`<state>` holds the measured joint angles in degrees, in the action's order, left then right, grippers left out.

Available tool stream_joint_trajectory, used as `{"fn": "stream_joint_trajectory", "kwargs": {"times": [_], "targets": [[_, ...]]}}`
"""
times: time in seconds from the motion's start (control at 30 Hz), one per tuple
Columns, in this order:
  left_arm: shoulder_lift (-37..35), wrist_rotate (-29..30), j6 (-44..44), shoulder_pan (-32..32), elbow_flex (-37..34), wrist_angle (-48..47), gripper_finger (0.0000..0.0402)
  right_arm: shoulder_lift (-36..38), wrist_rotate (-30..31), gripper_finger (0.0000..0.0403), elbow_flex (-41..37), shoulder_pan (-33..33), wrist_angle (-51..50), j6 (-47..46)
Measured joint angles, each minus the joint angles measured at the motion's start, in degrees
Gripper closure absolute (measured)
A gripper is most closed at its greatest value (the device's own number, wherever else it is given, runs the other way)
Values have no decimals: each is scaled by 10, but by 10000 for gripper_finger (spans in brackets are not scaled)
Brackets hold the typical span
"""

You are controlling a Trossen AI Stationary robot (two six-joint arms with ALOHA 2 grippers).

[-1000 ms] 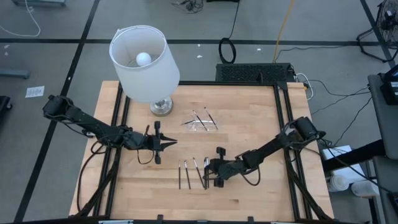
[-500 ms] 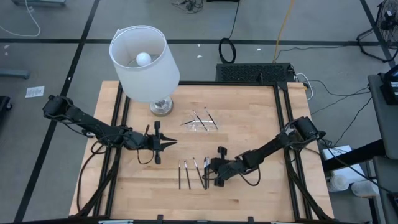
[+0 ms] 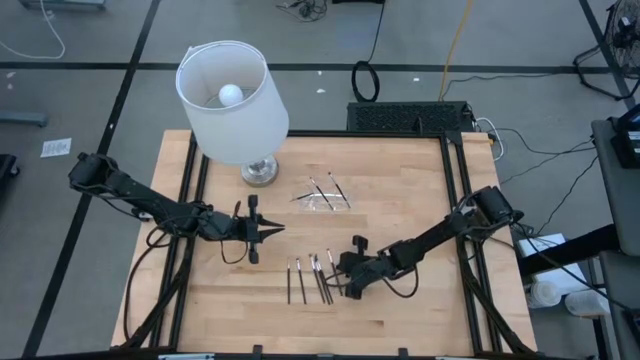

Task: Put items in baskets/containers
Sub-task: Put the black eyeshadow brush into the transparent organizer

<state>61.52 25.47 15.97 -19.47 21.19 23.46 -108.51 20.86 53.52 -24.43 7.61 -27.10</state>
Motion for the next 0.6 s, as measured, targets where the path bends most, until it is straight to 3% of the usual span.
{"fn": "stream_joint_trajectory", "kwargs": {"times": [0.23, 0.37, 0.6], "targets": [[0, 0, 0, 0, 0, 0, 364, 17, 5, 403, -1, -5, -22, 6], [0, 0, -2, 0, 0, -1, 364, 45, 60, 403, -4, -14, -52, -3], [0, 0, -11, 0, 0, -1, 364, 75, 59, 388, -1, -14, 56, 24]]}}
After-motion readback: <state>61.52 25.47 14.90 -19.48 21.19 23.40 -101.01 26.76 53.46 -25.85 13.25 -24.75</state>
